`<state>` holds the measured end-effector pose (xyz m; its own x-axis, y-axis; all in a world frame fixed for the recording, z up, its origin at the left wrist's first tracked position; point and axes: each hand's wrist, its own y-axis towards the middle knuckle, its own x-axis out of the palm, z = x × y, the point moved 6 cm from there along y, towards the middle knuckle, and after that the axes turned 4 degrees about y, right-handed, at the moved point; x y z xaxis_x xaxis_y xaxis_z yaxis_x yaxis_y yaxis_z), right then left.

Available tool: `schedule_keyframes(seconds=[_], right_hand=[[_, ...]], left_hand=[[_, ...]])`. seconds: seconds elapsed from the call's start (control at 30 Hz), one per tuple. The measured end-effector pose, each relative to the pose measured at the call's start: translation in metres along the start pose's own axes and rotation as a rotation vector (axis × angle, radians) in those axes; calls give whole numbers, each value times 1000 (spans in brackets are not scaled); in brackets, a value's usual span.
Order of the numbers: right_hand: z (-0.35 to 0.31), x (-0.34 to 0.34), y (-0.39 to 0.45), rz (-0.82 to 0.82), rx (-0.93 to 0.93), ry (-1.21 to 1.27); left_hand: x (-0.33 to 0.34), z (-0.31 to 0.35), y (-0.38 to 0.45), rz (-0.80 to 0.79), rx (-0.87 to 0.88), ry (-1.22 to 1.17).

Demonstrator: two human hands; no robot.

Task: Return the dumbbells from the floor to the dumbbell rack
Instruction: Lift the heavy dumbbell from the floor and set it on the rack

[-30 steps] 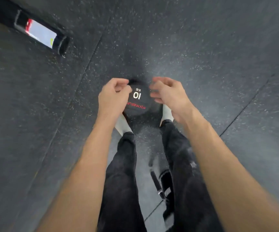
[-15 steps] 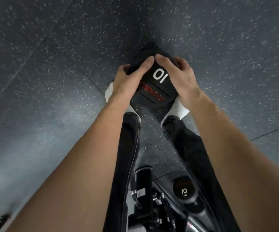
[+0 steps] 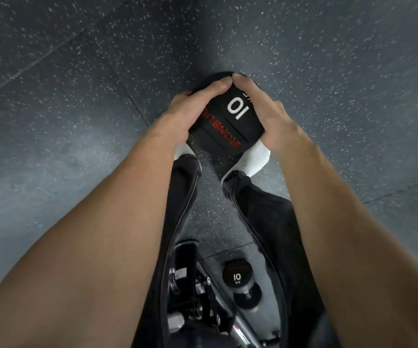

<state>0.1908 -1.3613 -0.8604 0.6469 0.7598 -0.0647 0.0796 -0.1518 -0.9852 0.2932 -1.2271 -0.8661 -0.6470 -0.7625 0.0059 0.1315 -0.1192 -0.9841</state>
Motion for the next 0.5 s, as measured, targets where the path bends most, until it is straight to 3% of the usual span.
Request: schedule_keyframes(seconds=[0.3,0.5], right_hand=[[-55,69,-187,-177,-102,-159],[-91,143,-347,-189,-161,-304]], left_hand=[[-69,30,-201,-12,73,-192],[-144,39,-345,-13,160,-362]])
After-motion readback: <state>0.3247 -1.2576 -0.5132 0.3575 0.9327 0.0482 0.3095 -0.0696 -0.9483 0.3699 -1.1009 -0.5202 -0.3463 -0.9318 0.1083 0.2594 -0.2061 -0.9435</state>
